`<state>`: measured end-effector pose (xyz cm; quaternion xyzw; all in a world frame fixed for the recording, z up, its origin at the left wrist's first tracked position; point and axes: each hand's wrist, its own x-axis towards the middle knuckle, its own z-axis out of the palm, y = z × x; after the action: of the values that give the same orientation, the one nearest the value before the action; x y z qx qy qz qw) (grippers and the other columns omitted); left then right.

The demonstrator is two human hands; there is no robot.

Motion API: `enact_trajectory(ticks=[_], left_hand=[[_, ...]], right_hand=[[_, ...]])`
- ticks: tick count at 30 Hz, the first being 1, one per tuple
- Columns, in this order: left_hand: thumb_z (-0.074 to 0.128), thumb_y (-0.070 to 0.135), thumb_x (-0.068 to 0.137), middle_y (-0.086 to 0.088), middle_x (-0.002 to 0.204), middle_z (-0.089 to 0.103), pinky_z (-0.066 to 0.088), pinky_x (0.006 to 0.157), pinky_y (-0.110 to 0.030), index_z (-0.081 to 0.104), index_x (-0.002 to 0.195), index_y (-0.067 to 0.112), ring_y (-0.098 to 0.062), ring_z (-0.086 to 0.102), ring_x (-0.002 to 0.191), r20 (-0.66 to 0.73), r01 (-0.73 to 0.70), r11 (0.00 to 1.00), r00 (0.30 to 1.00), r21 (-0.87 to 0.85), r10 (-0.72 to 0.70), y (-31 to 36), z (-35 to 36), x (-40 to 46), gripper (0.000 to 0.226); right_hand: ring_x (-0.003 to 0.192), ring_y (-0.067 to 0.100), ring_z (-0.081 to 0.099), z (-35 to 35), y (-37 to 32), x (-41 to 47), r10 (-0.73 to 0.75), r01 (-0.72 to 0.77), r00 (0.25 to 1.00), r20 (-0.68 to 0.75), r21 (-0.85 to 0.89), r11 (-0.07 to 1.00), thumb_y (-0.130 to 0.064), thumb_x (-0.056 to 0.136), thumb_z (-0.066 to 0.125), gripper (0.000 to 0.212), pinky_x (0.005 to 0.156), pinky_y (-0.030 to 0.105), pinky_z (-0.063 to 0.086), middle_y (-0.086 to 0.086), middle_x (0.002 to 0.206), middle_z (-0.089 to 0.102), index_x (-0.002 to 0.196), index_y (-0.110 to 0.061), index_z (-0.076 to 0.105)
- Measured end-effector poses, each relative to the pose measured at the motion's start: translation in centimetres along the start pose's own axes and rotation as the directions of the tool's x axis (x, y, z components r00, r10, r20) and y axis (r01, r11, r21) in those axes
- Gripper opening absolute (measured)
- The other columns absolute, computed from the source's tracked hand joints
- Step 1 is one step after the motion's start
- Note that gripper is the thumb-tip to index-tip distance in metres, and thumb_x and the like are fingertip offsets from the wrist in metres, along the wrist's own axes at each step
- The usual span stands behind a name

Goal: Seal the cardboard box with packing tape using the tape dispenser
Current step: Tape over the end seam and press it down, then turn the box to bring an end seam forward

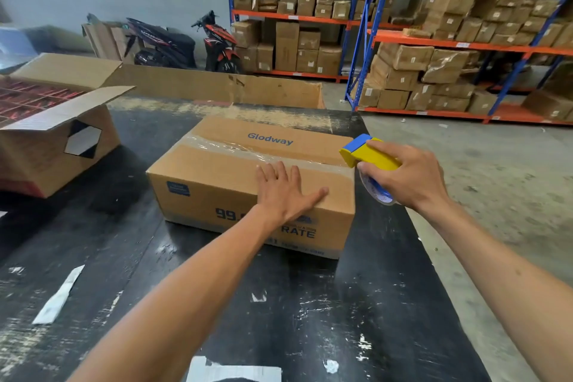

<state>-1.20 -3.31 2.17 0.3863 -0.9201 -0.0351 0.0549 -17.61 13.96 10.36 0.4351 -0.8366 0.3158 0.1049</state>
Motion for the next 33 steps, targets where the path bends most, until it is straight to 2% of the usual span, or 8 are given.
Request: enact_trajectory(ticks=[3,7,10,15,20,23,29,33], left_hand=[[0.002,0.092,0.078,-0.020,0.159,0.027,0.005,0.118,-0.063,0.030,0.153,0.021,-0.043,0.025,0.144,-0.010,-0.148,0.987,0.989,0.055,0.149,-2.8,-0.4,-0.1,0.107],[0.016,0.090,0.082,-0.007,0.168,0.009,0.001,0.123,-0.049,0.011,0.159,0.035,-0.029,0.008,0.154,0.124,-0.330,0.944,0.937,0.008,0.327,-8.4,-1.9,0.7,0.095],[0.016,0.098,0.071,-0.006,0.168,0.008,-0.001,0.123,-0.053,0.012,0.159,0.033,-0.027,0.009,0.154,0.249,-0.331,0.944,0.914,0.004,0.320,-9.0,-4.1,1.8,0.110],[0.023,0.102,0.063,-0.016,0.165,-0.013,-0.004,0.119,-0.063,-0.004,0.160,0.020,-0.038,-0.006,0.153,0.185,-0.165,0.972,0.963,-0.169,0.195,1.0,-4.3,1.3,0.130],[0.045,0.055,0.097,-0.019,0.166,0.004,0.008,0.119,-0.064,0.008,0.158,0.012,-0.050,0.002,0.149,0.170,-0.250,0.967,0.956,0.055,0.238,5.4,-0.9,0.6,0.083],[0.049,0.048,0.099,-0.018,0.167,0.006,0.008,0.121,-0.059,0.009,0.159,0.015,-0.049,0.006,0.149,0.202,-0.387,0.921,0.906,0.046,0.371,3.6,-1.3,1.1,0.080],[0.046,0.053,0.093,0.000,0.168,-0.005,-0.009,0.120,-0.044,0.002,0.160,0.032,-0.029,-0.007,0.153,0.272,-0.653,0.753,0.713,-0.077,0.646,-2.0,-1.9,1.6,0.082],[0.049,0.065,0.086,0.001,0.164,-0.027,-0.011,0.122,-0.051,-0.021,0.156,0.032,-0.020,-0.016,0.152,0.254,-0.566,0.825,0.797,-0.007,0.549,-1.8,-1.5,1.0,0.104]], right_hand=[[0.092,0.024,0.061,-0.4,-0.2,0.0,0.008,-0.008,1.000,0.001,0.010,1.000,-0.064,0.079,0.069,0.050,0.081,0.041,0.053,-0.001,0.099,0.071,0.126,-0.049,0.065],[0.097,0.022,0.063,-1.4,-0.2,-0.3,-0.009,0.010,1.000,-0.027,0.033,0.999,-0.063,0.078,0.071,0.049,0.080,0.037,0.052,-0.003,0.108,0.074,0.125,-0.050,0.065],[0.103,0.023,0.063,-2.0,0.1,-0.4,-0.015,0.016,1.000,-0.025,0.018,1.000,-0.061,0.079,0.072,0.049,0.082,0.036,0.050,-0.004,0.116,0.073,0.126,-0.049,0.065],[0.107,0.024,0.063,-2.0,-0.2,0.6,0.020,-0.020,1.000,-0.016,0.022,1.000,-0.063,0.079,0.069,0.051,0.084,0.037,0.051,-0.003,0.121,0.072,0.128,-0.048,0.065],[0.097,0.029,0.062,-1.5,-0.3,0.5,-0.048,0.050,0.998,0.048,-0.041,0.998,-0.063,0.080,0.069,0.052,0.075,0.035,0.046,0.005,0.104,0.070,0.129,-0.046,0.064],[0.093,0.028,0.062,-1.0,0.1,0.2,-0.051,0.051,0.998,0.038,-0.010,0.999,-0.065,0.079,0.069,0.052,0.076,0.037,0.050,0.004,0.101,0.071,0.128,-0.047,0.065],[0.095,0.026,0.064,-0.3,0.3,0.0,-0.090,0.089,0.993,0.073,0.025,0.996,-0.064,0.079,0.069,0.053,0.078,0.037,0.051,0.004,0.106,0.072,0.128,-0.045,0.064],[0.093,0.021,0.063,0.0,0.0,0.5,-0.081,0.074,0.993,0.082,0.091,0.993,-0.063,0.078,0.071,0.051,0.078,0.035,0.050,0.001,0.102,0.071,0.127,-0.046,0.065]])
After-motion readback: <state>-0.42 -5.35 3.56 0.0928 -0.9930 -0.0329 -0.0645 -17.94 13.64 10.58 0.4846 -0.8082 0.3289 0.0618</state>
